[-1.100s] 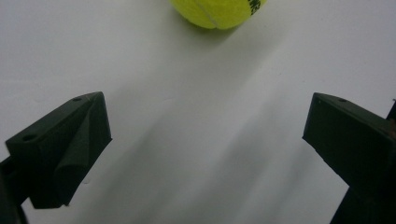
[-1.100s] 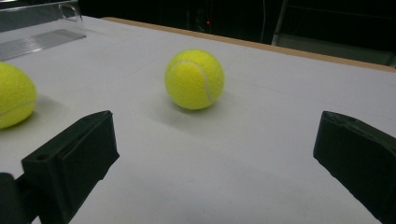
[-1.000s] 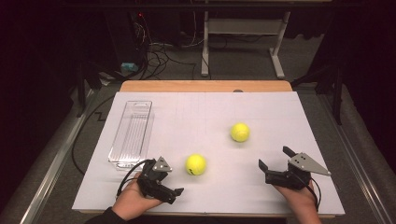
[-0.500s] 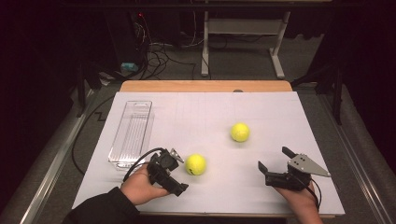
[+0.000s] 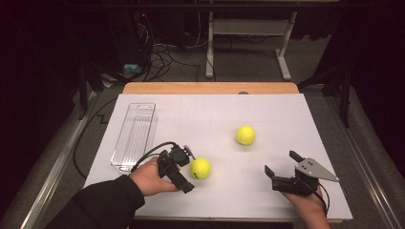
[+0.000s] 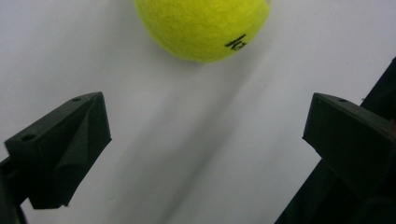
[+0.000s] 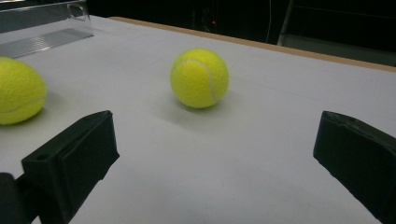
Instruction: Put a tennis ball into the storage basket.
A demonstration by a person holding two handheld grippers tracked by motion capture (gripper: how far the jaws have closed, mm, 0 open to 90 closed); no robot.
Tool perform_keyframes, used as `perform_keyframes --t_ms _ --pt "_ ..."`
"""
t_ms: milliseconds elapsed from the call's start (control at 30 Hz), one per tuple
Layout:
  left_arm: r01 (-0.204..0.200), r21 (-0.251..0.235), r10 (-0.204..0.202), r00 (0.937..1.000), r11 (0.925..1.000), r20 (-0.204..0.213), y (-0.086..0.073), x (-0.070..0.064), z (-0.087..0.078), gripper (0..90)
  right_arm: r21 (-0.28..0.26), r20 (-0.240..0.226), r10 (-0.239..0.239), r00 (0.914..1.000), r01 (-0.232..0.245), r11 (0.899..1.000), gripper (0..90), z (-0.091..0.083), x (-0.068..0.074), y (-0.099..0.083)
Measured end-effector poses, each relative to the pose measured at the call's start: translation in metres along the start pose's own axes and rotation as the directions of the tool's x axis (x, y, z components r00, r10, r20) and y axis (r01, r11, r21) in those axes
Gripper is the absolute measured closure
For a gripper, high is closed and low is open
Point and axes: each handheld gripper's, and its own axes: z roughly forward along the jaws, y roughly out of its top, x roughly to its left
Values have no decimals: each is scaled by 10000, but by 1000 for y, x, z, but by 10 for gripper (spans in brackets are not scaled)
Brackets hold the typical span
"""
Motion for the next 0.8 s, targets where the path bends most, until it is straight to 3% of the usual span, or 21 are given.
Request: perform_keyframes --t_ms 367,800 --pt "-37 743 35 10000 9972 26 30 1 -2 6 41 1 51 10000 -51 10000 0 0 0 -1" --pt "84 897 -80 10000 9959 -53 53 3 8 6 73 -58 56 10000 -55 10000 0 1 1 -1"
